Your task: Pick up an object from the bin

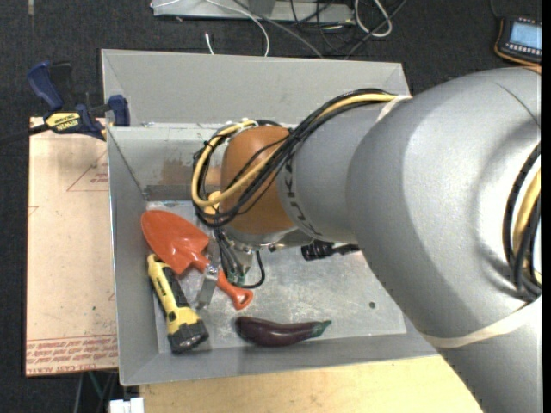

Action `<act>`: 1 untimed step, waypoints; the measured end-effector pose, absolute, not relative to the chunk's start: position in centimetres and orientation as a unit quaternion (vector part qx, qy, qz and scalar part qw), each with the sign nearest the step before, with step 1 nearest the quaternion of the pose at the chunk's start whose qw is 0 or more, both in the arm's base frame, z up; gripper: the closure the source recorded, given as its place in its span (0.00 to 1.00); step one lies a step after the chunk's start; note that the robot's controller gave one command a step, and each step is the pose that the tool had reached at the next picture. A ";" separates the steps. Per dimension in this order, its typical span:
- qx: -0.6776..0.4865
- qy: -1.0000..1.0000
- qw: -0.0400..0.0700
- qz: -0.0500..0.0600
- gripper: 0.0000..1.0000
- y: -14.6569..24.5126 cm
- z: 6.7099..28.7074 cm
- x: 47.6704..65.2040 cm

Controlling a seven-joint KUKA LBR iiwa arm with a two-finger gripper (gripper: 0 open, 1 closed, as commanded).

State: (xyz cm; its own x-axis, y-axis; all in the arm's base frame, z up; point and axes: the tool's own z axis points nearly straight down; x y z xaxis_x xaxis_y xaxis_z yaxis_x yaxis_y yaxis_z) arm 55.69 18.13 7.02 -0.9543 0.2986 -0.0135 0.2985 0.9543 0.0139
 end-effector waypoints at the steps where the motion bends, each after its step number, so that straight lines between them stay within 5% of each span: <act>1: 0.044 0.999 0.001 0.001 1.00 10.3 7.1 55.8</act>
Offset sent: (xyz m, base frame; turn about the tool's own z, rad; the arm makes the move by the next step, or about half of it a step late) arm 0.0000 0.0000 0.0000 0.0000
